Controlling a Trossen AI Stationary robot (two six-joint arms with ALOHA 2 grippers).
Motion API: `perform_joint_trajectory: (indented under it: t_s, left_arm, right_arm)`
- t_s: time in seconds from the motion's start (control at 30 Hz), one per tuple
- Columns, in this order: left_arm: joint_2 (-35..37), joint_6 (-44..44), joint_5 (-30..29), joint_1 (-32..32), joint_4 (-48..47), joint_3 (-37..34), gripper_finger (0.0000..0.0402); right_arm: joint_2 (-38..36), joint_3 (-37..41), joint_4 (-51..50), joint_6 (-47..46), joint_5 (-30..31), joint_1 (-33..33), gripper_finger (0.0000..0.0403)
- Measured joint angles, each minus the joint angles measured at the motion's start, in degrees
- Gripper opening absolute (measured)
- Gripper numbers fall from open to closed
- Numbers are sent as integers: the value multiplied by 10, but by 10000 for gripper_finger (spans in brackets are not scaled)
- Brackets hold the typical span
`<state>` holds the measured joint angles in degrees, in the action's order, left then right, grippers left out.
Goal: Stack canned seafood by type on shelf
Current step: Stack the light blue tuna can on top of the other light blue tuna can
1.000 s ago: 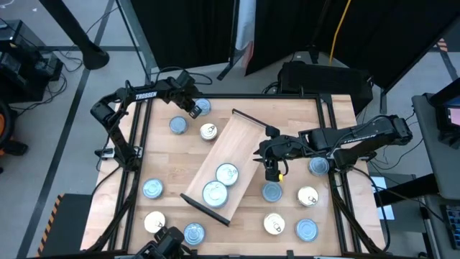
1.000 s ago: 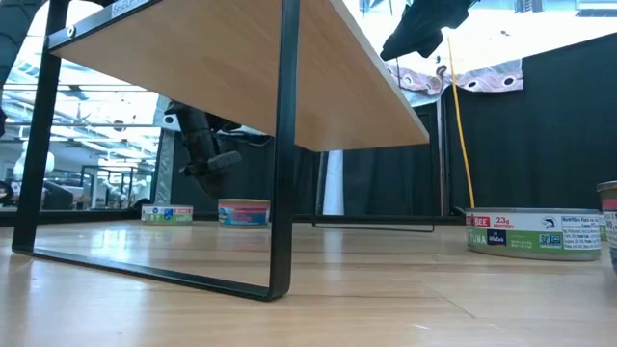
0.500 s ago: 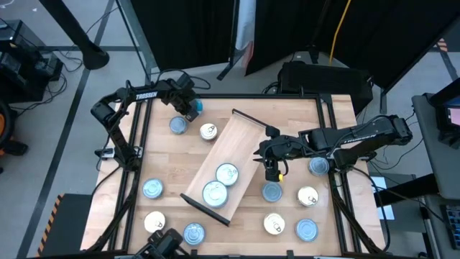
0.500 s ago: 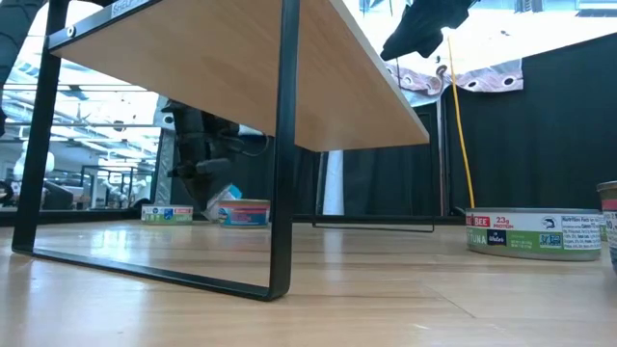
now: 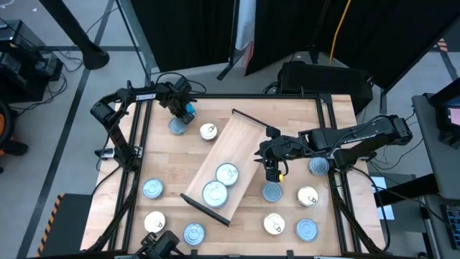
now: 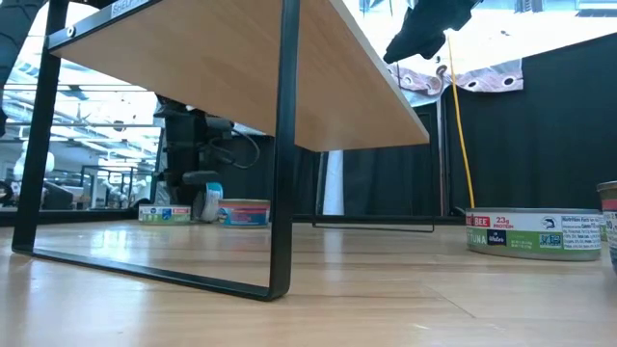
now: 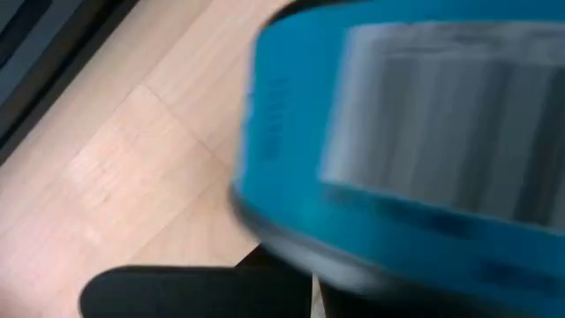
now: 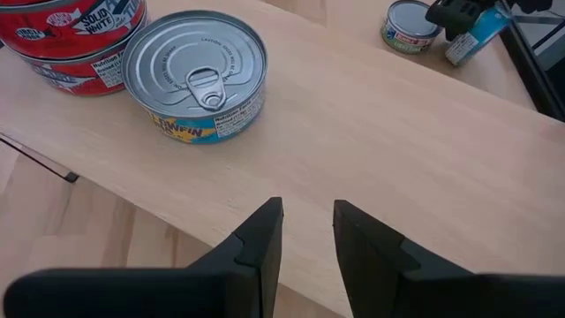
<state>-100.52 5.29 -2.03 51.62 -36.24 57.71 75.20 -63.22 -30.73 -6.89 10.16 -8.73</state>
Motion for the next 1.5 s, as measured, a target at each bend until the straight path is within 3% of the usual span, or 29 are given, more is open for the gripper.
perform_joint_trajectory:
  t_s: [0.23, 0.33, 0.5, 0.6, 0.73, 0.87, 1.03, 1.27, 1.37, 1.5]
  left_arm:
    - [61, 13, 0, 1, -74, 0, 3]
    - [125, 15, 5, -1, -112, 0, 3]
    - [254, 55, 61, -22, -128, 0, 5]
    - [316, 111, 62, -49, -124, 4, 24]
    - [355, 195, 60, -97, -102, 12, 81]
    - [354, 302, 37, -145, -55, 12, 154]
    - [320, 414, 50, -185, -34, 12, 222]
    - [266, 563, 14, -195, -38, 10, 235]
    - [253, 567, -23, -195, -51, 10, 235]
    - [237, 564, -13, -195, -66, 10, 235]
  right_arm:
    - [0, 0, -20, -12, 0, -8, 95]
    - [0, 0, -20, -11, 0, -12, 95]
    - [0, 0, -21, -3, 0, -11, 95]
    - [0, 0, -20, 1, 0, -11, 95]
    - [0, 0, -19, 1, 0, -11, 95]
    - [0, 0, -17, 1, 0, -11, 95]
    - [0, 0, -17, -13, 0, -11, 95]
    - [0, 0, -20, -16, -30, -15, 95]
    - [0, 0, -21, -9, -30, -17, 95]
    - [0, 0, -21, -4, -30, -19, 95]
